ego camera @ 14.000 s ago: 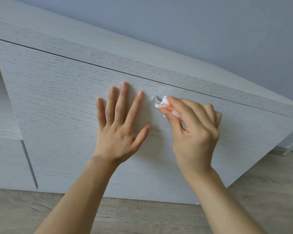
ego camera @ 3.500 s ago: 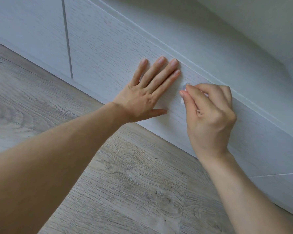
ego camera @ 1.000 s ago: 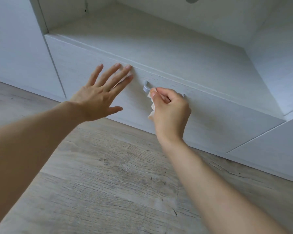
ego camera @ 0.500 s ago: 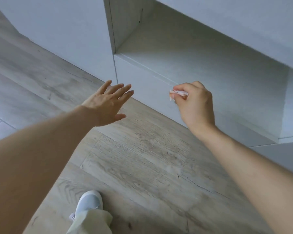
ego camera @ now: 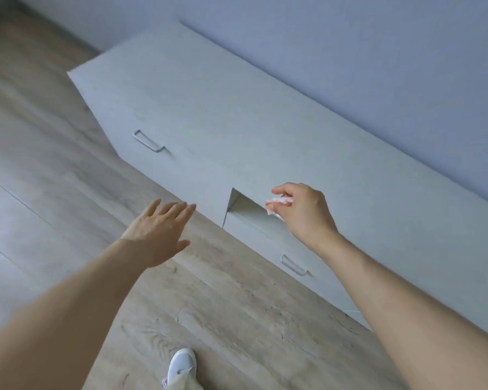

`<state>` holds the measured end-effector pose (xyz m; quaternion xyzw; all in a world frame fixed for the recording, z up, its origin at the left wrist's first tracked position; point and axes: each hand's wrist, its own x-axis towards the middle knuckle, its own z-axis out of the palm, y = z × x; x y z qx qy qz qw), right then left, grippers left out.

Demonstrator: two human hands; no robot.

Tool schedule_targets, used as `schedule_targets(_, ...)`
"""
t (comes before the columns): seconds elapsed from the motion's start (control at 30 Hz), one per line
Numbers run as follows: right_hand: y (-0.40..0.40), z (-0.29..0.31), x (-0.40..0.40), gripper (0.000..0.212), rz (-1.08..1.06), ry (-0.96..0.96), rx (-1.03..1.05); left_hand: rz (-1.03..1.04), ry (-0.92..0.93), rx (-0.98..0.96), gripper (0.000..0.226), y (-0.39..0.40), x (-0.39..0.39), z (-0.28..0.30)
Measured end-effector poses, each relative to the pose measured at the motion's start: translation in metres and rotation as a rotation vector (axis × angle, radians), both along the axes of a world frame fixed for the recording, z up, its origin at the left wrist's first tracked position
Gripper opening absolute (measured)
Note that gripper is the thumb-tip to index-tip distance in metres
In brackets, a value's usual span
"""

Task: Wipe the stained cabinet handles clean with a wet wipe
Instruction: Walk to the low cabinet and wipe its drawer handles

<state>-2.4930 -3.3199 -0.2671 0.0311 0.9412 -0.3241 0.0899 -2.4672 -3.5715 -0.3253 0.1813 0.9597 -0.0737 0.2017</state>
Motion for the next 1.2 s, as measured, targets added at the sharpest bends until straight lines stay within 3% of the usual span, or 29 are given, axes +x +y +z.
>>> schedule_targets(0.3,-0.064,0.072,-0.068,0.027,0.045,0.074,-0.058,-0.044,0.052,-0.073,0.074,-0.036,-0.071,0.081)
schedule_targets(0.7,-0.106,0.052,-0.168,0.028,0.105,0.032,-0.022,-0.108,0.011,-0.065,0.071,-0.045,-0.186,0.073)
schedule_targets(0.87,-0.150,0.060,-0.198,0.028,0.129,0.033,-0.018,-0.149,-0.002,-0.125,0.071,-0.093,-0.223,0.084)
schedule_targets(1.2,-0.247,0.007,-0.216,0.028,-0.243,-0.055,-0.032,-0.372,0.021,-0.154,0.071,-0.206,-0.275,0.036)
